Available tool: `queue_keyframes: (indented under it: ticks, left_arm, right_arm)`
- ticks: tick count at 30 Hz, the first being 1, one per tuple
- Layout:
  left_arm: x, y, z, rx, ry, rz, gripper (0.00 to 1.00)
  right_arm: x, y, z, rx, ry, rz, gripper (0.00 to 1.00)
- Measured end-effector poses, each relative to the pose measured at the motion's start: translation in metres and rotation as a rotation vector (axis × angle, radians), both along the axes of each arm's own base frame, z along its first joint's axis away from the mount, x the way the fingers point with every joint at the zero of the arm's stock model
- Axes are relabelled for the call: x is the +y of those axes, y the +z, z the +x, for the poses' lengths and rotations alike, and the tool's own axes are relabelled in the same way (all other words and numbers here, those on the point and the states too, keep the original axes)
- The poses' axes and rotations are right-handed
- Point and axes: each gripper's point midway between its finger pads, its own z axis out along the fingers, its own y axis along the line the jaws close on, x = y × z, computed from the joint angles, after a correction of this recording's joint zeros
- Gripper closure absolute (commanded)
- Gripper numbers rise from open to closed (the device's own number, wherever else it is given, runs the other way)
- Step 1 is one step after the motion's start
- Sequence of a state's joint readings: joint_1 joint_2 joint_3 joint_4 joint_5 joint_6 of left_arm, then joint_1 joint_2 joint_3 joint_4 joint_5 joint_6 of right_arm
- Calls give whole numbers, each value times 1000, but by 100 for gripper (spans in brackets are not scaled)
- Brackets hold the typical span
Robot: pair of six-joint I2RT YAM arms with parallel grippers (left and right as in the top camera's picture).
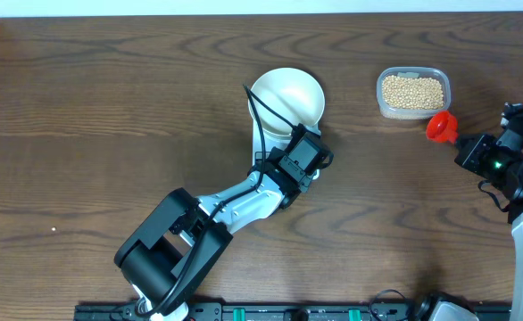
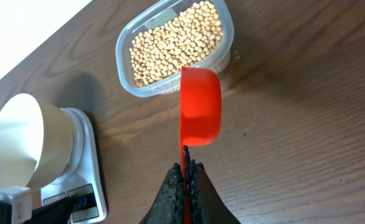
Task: Scoop item into bowl and weigh 50g on scale
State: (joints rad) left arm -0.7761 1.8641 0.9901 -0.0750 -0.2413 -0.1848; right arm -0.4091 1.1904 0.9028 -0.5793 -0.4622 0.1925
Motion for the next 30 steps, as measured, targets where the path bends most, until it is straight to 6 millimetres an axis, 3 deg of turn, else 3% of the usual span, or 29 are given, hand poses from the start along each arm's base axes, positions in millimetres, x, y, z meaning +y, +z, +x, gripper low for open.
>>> queue_keyframes:
  ticks: [15, 30]
  left_arm:
    - [0, 0, -1, 7, 3, -6, 93]
    - [4, 0, -1, 29, 201, -107, 93]
  right_arm:
    - [0, 0, 0, 0, 0, 0, 99]
    - [0, 0, 0, 0, 0, 0, 99]
